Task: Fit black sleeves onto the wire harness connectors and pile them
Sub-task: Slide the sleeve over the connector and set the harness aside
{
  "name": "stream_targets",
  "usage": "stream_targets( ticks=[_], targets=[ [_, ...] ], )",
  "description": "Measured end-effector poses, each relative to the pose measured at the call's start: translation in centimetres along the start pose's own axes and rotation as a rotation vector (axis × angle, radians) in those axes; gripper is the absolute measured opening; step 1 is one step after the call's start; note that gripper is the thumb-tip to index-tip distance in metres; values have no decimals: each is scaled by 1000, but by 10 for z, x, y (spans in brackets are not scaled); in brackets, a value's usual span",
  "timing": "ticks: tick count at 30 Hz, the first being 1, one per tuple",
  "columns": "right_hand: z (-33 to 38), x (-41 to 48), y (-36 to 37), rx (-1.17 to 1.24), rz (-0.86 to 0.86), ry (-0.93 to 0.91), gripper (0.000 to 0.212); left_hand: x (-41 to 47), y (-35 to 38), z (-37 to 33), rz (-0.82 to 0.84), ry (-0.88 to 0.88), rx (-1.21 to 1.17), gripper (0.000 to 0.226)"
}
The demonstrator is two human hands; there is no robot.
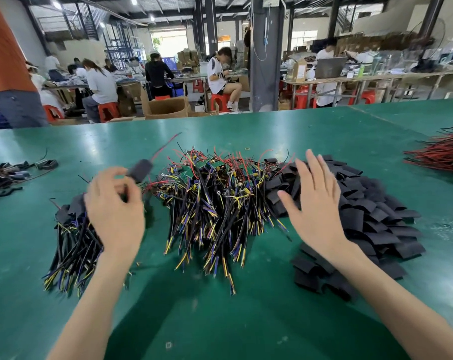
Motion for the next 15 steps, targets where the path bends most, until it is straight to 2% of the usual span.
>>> stream_targets(
  ticks=[2, 4, 7, 11, 13, 15],
  targets=[
    [-12, 1, 14, -122, 71, 43, 65, 5, -5, 37, 46, -113, 272, 19],
    [-19, -3, 36, -209, 227, 33, 66, 0, -6, 65, 127, -226, 467, 18],
    [-20, -16, 71, -305, 452, -66, 64, -13, 4, 79, 273, -303, 572, 18],
    [-13, -27, 87, -294, 524, -161, 51, -17, 11, 80, 366, -443, 684, 27],
    [-10, -29, 92, -294, 548, -197, 45, -13, 18, 62, 353, -397, 713, 37],
    [-8, -31, 96, -273, 576, -216, 42, -2, 40, 29, 341, -243, 596, 36]
  ],
)
Point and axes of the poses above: each hand's wrist, its own x-axis towards the middle knuckle, its own y-axis out of the palm, z = x × y, the point moved 10 cm from there along x, towards the middle knuckle, and after that the axes turned 15 degrees about -x, right-handed, at the moved point
